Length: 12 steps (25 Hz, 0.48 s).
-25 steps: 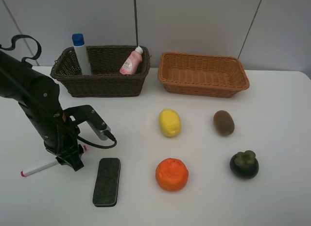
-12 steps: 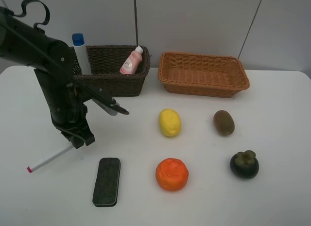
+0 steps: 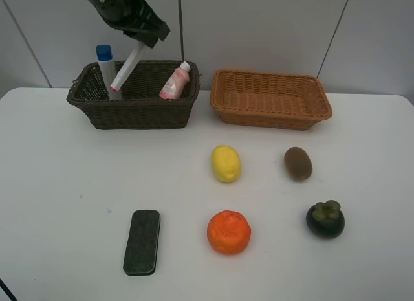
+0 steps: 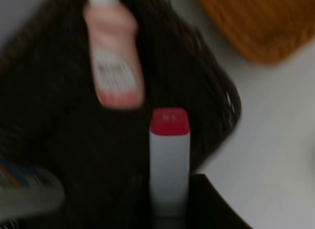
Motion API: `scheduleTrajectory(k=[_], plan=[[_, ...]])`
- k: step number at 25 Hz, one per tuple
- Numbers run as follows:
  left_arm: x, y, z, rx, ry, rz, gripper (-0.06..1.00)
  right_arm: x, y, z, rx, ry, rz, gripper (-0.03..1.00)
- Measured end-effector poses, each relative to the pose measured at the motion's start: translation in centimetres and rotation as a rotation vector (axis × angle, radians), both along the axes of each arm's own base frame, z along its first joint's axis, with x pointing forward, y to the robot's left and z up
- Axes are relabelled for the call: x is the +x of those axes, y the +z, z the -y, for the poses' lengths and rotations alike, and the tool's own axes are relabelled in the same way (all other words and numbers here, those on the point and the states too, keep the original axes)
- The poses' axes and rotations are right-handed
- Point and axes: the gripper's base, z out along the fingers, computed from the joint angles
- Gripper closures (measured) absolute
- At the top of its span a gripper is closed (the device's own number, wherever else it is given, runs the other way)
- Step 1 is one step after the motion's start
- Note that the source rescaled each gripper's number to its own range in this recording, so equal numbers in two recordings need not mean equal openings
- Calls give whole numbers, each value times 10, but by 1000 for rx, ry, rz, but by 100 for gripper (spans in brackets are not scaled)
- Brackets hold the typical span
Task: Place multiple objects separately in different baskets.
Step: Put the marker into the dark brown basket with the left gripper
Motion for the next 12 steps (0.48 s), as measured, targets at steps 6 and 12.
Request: scheduleTrajectory(k=[6,12], plan=[[51,-29,-28,-130,160,130,94,0,0,0,0,0,0,-1],[73,-75,-47,-119,225,75,23,0,0,0,0,0,0,-1]])
